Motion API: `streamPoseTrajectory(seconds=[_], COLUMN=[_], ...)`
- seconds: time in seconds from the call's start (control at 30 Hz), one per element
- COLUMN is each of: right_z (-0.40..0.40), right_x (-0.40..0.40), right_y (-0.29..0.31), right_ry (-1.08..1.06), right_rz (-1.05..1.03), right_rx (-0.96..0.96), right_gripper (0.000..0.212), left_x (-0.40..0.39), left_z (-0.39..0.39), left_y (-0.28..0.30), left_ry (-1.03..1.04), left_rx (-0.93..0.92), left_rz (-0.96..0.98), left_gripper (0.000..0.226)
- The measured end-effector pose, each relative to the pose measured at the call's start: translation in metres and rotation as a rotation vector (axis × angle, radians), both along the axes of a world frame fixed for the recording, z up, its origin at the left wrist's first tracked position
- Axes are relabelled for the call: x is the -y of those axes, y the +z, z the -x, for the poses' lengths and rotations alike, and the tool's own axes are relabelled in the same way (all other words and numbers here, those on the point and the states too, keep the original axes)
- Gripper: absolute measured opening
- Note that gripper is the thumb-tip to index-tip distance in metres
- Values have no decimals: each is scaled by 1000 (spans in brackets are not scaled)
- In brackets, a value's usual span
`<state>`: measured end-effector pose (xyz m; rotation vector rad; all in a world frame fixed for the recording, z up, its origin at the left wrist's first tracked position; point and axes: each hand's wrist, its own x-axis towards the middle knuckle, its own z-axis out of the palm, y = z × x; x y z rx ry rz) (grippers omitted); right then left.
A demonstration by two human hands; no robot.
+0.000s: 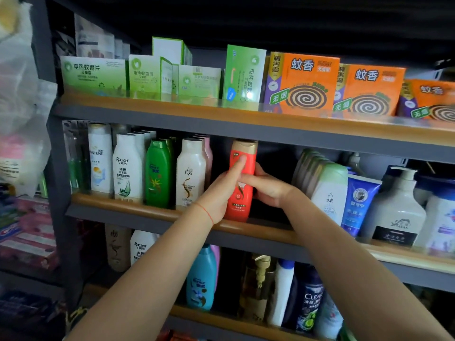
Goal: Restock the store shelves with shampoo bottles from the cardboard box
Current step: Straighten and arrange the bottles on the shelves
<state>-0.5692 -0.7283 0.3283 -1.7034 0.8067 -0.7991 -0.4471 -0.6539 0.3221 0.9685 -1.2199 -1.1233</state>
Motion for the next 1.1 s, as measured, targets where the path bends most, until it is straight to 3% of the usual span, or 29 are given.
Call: streamPoseTrajectory(seconds=[0.1,0.27,0.5,0.7,0.97,1.1], right_z=[3,-1,-32,-47,-16,4], right_x=[-10,-16,-27,-32,-49,-54], right_y=[3,-3,-5,-4,-3,-1], right_ry=[1,-62,-349,-569,-633,-718], right_rz=[5,38,-81,-101,-93,-63], right_rx=[33,128,411,382,386,346], right_gripper=[91,114,93,76,72,79], left_x=[3,3,9,10,2,-2], left_z=[0,2,8,9,36,56], left_y=[7,15,13,20,15,15], left_ry=[-5,-22,-27,-32,-67,-125], left_rx=[-186,-283,-326,-338,-286,-287], left_rz=[-59,-75,-91,-93,-127,-117], left_gripper=[56,61,62,56,65,64])
